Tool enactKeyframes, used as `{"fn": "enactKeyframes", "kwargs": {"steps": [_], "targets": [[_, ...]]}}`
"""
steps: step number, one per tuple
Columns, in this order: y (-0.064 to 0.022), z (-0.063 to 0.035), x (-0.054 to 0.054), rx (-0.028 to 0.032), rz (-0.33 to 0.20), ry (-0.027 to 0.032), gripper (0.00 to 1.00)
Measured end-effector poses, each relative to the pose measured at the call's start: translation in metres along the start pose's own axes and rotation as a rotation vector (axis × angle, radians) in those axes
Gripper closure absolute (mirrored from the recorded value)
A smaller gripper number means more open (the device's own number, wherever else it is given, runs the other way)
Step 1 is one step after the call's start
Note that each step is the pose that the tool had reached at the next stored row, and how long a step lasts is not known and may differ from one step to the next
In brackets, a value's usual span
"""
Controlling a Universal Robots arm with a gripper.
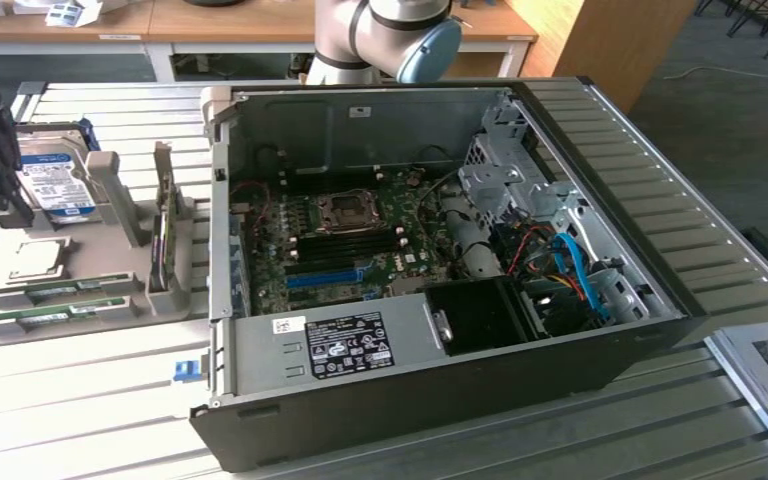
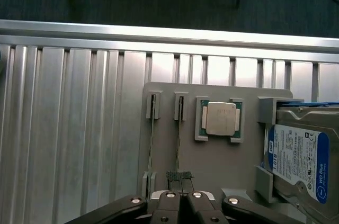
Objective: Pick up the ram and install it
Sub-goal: 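Pick up the ram and move it above insertion slot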
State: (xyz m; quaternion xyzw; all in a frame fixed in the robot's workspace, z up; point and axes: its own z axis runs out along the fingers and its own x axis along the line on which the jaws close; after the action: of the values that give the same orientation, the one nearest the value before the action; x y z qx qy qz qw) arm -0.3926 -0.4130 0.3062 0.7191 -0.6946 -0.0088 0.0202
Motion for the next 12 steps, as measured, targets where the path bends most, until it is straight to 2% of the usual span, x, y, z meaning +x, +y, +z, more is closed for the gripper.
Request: {"fn": "enactKeyframes", "kwargs": {"steps": [12], "targets": [[-0.0006,0.0148,0.0,0.0,0.0,0.0005,0.9]]}}
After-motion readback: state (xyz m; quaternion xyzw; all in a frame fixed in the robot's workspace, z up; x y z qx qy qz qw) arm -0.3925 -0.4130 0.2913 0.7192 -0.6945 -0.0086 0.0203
